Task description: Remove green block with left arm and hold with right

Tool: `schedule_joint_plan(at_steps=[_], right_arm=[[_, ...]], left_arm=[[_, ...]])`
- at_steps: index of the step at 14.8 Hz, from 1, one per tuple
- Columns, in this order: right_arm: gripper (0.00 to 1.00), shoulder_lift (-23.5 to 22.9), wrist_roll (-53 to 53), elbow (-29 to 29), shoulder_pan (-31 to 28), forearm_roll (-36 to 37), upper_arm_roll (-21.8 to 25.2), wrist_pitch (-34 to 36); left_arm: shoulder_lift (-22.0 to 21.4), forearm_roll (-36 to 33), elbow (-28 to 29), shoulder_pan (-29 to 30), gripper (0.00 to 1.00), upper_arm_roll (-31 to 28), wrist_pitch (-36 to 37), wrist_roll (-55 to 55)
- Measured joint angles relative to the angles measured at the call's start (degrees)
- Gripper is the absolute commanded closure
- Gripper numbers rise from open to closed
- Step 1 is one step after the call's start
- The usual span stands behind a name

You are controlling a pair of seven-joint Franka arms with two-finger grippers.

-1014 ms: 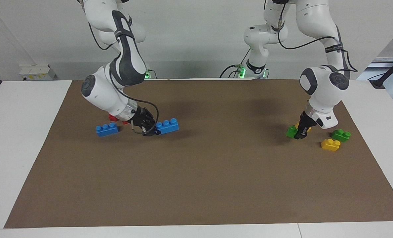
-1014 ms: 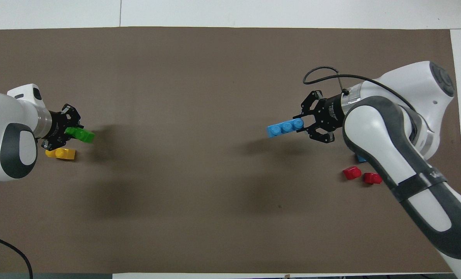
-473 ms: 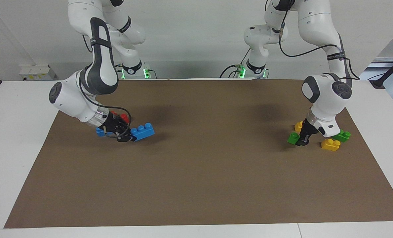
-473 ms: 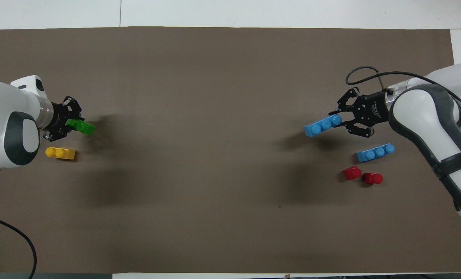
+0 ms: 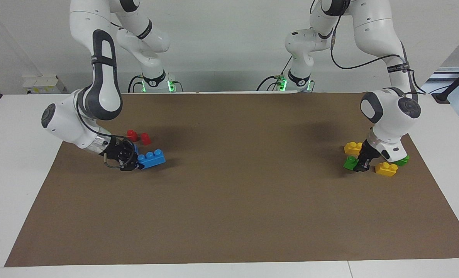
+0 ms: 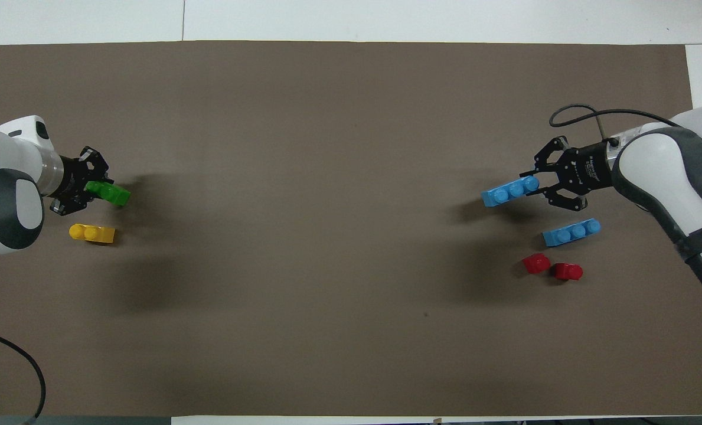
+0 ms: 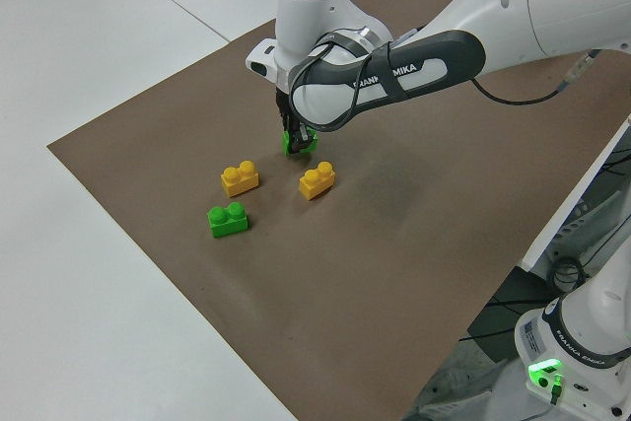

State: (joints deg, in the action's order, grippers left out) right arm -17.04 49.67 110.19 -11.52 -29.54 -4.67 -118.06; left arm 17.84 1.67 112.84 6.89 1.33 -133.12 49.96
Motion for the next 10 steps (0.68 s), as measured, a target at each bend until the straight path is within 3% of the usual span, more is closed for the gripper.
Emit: schedule_joint_plan(at_steps=[4, 8, 9, 10], right_arm=[[1.0, -1.84, 0.31, 0.15, -1.65, 0.11, 0.03, -1.88], [1.0, -2.24, 0.42, 2.84, -1.58, 0.11, -0.1, -5.03], [1.0, -2.24, 0.64, 3.37, -1.53, 0.11, -0.23, -5.44], [1.0, -2.23, 1.1, 3.69, -1.51, 0.11, -0.32, -5.77]], left_arm=[[3.37, 0.0, -3.78, -0.01, 1.0, 0.63, -0.01, -2.97], [3.72, 0.02, -4.29, -0.01, 1.0, 0.79, 0.0, -5.98], [3.73, 0.04, -4.29, -0.01, 0.76, 0.8, -0.03, -6.76], [3.73, 0.06, -4.3, -0.01, 0.01, 0.84, -0.07, -7.54]])
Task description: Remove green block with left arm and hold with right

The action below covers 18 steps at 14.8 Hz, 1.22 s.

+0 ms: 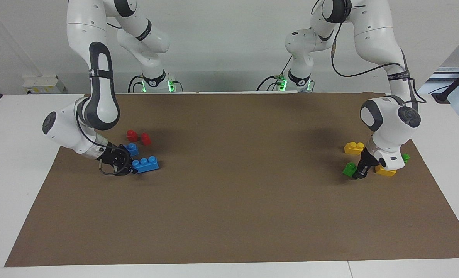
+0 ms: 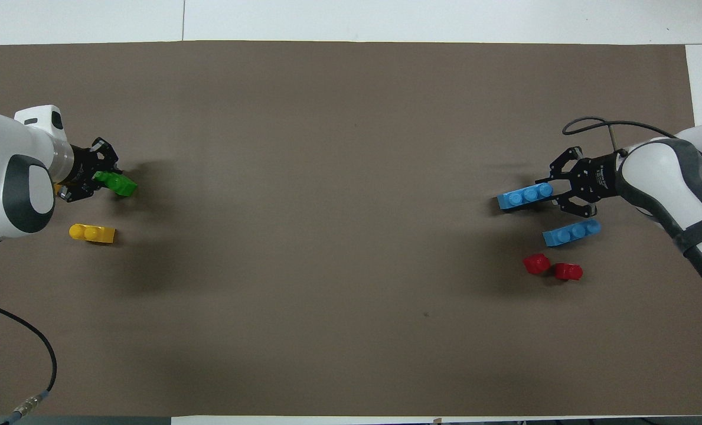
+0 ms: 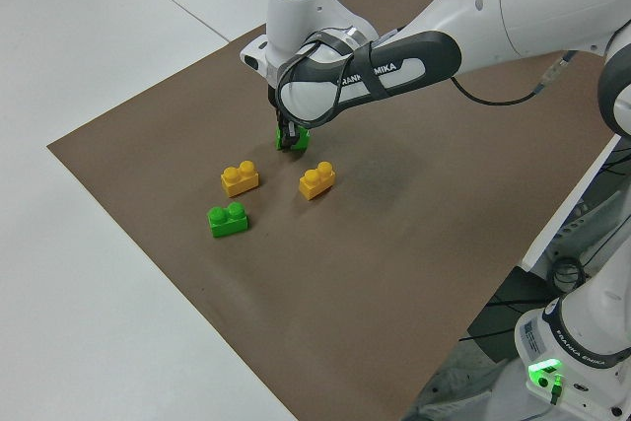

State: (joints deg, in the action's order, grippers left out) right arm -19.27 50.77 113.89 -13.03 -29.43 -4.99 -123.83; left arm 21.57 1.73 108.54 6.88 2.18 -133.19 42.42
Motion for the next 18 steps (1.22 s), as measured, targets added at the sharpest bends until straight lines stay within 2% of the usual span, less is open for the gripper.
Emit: schedule_joint_plan(at_steps=[9, 10, 11, 12, 14, 18], right_arm=[[1.0, 0.04, 0.97, 0.77, -0.03, 0.0, -0.03, -0.4], [0.67, 0.05, 0.98, 0.78, -0.03, 0.0, -0.03, -0.4], [0.37, 0.05, 0.98, 0.78, -0.03, 0.0, -0.03, -0.41], [0.3, 0.05, 0.98, 0.78, -0.03, 0.0, -0.03, -0.43], [0.26, 0.05, 0.99, 0.78, -0.03, 0.0, -0.03, -0.72], [0.24, 0.17, 2.34, -0.31, -0.04, 0.0, -0.02, -0.92]], left_arm=[[0.33, 0.0, -0.81, -1.85, 0.0, 0.23, -0.02, -3.09], [0.11, 0.0, -1.11, -2.16, 0.0, 0.25, 0.06, -3.11], [-0.26, -0.02, -1.39, -2.22, 0.0, 0.29, 0.29, -3.41], [-0.76, -0.03, -1.79, -2.22, 0.0, 0.29, 1.01, -4.39], [-2.1, -0.03, -3.34, -2.22, 0.0, 0.3, 5.23, -8.14], [-4.88, -0.44, -8.14, -2.21, 0.0, 0.25, 15.79, -19.0]])
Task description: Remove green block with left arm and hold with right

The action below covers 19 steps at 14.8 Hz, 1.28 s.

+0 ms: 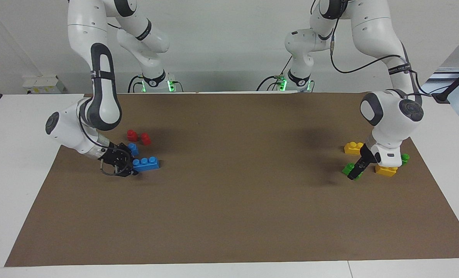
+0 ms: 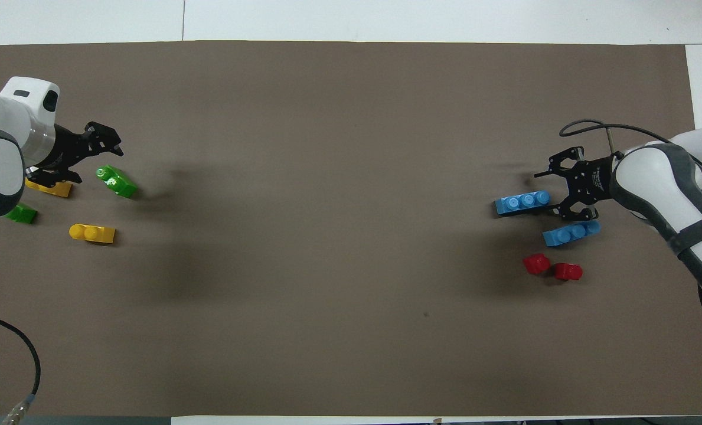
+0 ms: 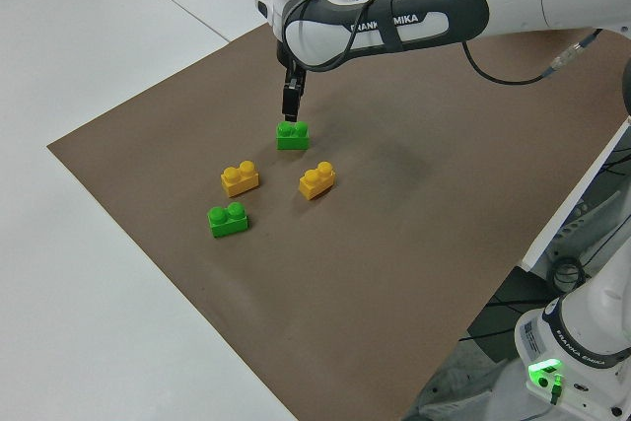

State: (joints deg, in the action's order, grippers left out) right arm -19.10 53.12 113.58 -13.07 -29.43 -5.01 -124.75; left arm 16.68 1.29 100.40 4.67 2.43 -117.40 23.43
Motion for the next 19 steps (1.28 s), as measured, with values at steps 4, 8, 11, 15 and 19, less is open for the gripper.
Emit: schedule_joint_plan(at_steps=[4, 8, 11, 15, 19], right_arm=[[0.23, 1.13, 1.05, -1.76, -0.01, 0.02, 0.07, 2.11], [0.1, 3.89, 1.32, -2.84, -0.02, 3.21, 0.11, 4.63], [0.0, 6.79, 1.33, -4.54, 0.17, 10.9, -0.24, 8.07], [0.0, 9.42, -3.62, -10.35, 0.96, 17.05, -0.7, 17.9], [0.0, 12.35, -12.63, -15.7, 1.69, 20.34, -0.8, 25.99]], left_arm=[[-2.72, -2.89, -2.28, -0.01, 0.0, 0.09, 6.04, -10.79], [-6.38, -3.05, -2.66, -0.02, 0.0, 0.15, 10.48, -17.43], [-9.33, -3.07, -2.75, -0.06, 0.0, 1.19, 13.32, -20.92], [-13.68, -3.1, -2.81, -0.14, 0.0, 1.78, 17.2, -25.86], [-15.54, -3.1, -2.81, -0.55, 0.0, 4.14, 18.67, -26.52]])
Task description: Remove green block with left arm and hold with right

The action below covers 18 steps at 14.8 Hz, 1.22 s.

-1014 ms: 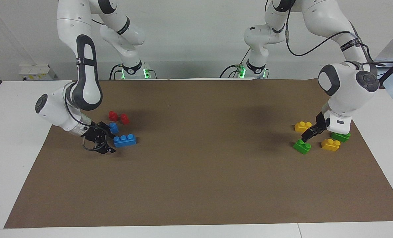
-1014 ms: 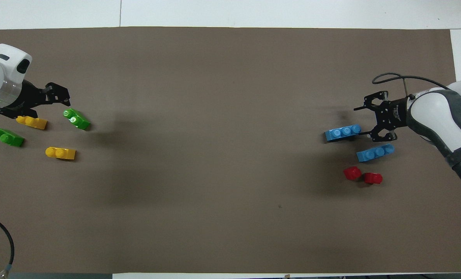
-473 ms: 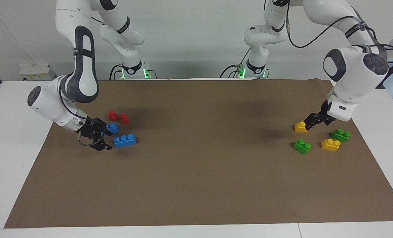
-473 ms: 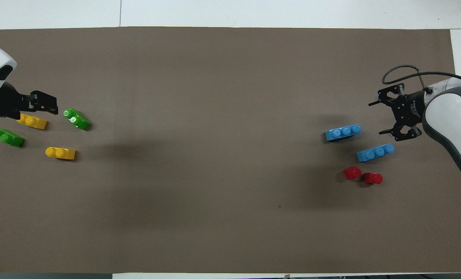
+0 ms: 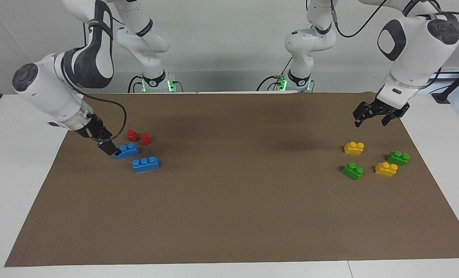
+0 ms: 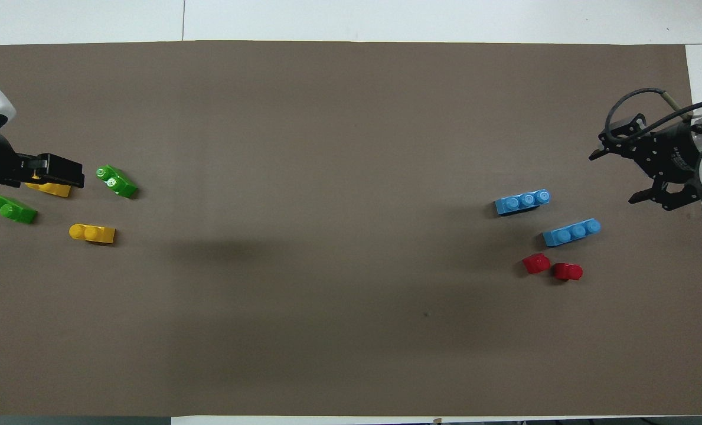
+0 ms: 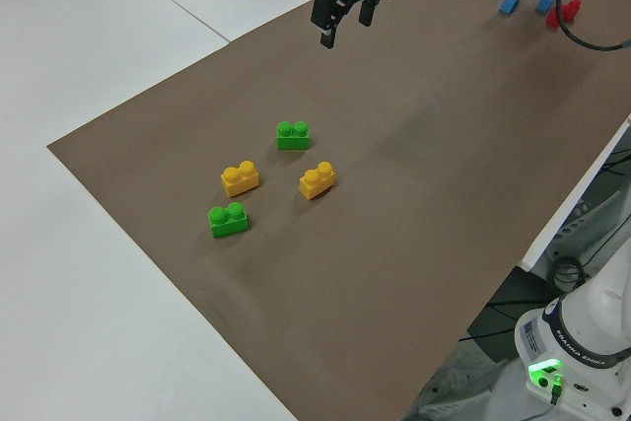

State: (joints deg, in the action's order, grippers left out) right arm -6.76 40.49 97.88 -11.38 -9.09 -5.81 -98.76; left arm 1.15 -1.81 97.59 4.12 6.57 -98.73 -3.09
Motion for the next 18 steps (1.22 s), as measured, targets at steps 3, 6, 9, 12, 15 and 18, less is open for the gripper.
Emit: schedule_joint_plan(at_steps=[3, 6, 9, 12, 15, 18], right_arm=[[0.0, 4.33, -6.56, -0.92, 0.02, 0.11, -0.18, 3.84], [0.0, 8.04, -15.84, -1.7, 0.03, 1.16, -0.28, 8.17], [0.0, 9.74, -24.29, -2.64, 0.03, 3.03, -0.33, 11.43], [0.0, 10.17, -33.54, -3.56, 0.05, 4.41, -0.86, 13.88], [0.0, 10.19, -36.96, -3.79, 0.06, 5.22, -1.42, 14.35], [0.0, 10.19, -37.96, -3.84, 0.06, 5.96, -1.46, 14.35]], left_arm=[[-0.19, 0.0, 0.0, -0.15, 0.0, 0.86, 0.55, 0.01], [-0.64, 0.0, -0.3, -0.1, 0.0, 0.64, 0.96, 0.49], [-0.91, 0.0, -2.1, -0.06, 0.0, 0.41, 2.2, 2.2], [-1.25, 0.0, -2.69, -0.05, 0.0, 0.38, 2.53, 3.33], [-1.43, 0.12, -2.76, -0.05, 0.0, 0.38, 2.54, 3.72], [-1.43, 1.97, -2.76, -0.02, 0.0, 0.27, 2.55, 4.31]])
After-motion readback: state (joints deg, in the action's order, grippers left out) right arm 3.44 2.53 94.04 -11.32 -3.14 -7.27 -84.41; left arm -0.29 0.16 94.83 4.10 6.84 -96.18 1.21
